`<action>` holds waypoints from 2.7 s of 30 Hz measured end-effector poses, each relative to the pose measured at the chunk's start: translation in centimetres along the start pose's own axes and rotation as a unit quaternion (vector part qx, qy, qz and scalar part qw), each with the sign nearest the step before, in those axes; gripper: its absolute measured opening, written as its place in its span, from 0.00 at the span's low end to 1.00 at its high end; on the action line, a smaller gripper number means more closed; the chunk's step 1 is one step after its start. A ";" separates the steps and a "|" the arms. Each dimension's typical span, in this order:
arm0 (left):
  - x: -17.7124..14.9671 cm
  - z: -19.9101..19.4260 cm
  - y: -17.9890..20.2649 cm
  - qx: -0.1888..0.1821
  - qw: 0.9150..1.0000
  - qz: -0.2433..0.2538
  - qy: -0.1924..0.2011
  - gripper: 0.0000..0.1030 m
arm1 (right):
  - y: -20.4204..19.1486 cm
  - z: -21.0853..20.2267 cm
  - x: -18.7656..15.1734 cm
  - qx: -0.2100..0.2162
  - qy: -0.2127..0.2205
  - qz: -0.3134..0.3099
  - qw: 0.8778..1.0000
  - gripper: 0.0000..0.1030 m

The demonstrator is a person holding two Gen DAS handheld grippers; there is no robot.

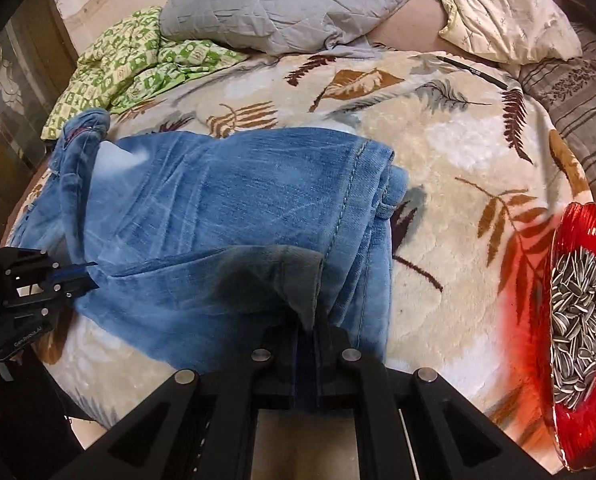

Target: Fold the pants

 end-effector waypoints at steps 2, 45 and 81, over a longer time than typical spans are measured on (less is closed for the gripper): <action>0.0 0.0 0.0 0.003 1.000 0.007 0.003 0.03 | -0.2 -0.1 0.1 -0.004 -0.001 0.003 1.000 0.08; 19.7 8.0 10.7 -0.146 0.941 0.296 -0.070 0.88 | 3.2 -2.6 -6.7 0.095 0.134 0.343 0.925 0.80; 20.6 13.7 13.1 -0.169 0.907 0.345 -0.172 0.22 | 3.4 -0.8 -5.3 0.049 0.170 0.351 0.920 0.37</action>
Point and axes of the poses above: each gripper's, at about its wrist camera, not at the fingertips, and z roughly the way its jaws point, y to its right, x to its top, the point moved 3 cm from there along z, roughly the way its jaws point, and after that the axes turned 3 degrees about z, right-handed, at the moved point
